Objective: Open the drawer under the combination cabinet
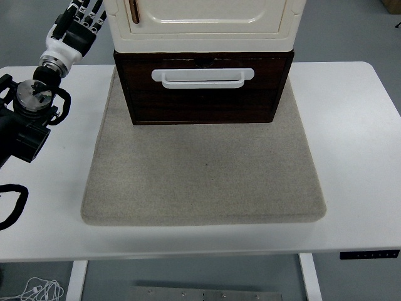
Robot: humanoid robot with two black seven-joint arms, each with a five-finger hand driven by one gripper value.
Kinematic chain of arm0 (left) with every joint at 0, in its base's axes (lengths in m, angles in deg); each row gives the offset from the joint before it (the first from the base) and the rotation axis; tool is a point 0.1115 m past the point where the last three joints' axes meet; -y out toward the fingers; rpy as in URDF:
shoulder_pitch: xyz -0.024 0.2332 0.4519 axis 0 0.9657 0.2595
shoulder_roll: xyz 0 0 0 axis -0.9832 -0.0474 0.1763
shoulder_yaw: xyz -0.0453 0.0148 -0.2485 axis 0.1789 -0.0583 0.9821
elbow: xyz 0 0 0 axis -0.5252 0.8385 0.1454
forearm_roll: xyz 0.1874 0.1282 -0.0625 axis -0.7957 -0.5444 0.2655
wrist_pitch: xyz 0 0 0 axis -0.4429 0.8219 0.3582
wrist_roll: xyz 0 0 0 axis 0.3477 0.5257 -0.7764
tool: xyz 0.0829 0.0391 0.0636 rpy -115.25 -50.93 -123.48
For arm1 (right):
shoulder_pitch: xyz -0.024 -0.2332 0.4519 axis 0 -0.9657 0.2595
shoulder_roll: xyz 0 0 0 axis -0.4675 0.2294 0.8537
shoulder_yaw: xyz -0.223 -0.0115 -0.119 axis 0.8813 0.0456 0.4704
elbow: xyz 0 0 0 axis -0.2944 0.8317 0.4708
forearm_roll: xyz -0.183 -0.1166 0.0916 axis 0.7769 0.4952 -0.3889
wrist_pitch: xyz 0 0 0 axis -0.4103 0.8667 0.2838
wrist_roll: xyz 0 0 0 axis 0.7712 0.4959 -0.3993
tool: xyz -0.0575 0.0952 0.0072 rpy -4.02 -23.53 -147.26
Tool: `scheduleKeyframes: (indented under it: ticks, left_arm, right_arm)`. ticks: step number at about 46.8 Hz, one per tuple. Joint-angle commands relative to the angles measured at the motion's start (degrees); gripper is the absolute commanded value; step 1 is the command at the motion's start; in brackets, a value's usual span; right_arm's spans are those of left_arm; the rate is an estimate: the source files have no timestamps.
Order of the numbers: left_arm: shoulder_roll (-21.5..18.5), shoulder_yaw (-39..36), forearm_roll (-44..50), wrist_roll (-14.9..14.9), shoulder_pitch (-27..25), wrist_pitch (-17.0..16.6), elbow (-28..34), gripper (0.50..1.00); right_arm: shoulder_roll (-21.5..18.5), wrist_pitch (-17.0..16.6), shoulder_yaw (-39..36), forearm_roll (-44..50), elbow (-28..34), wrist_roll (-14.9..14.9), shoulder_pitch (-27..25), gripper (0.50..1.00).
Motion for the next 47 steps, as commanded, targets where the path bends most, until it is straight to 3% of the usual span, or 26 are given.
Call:
scheduleKeyframes:
  ticks: [1, 47]
  left_arm:
    - [0.0, 0.0, 0.0, 0.0, 0.32, -0.09, -0.03, 1.0]
    - [-0.53, 0.0, 0.08, -0.09, 0.4, 0.61, -0.74, 1.0]
  right_arm:
    - [0.0, 0.0, 0.0, 0.0, 0.0, 0.0, 0.0, 0.928]
    - [0.0, 0.0, 0.0, 0.0, 0.0, 0.0, 0.0, 0.928]
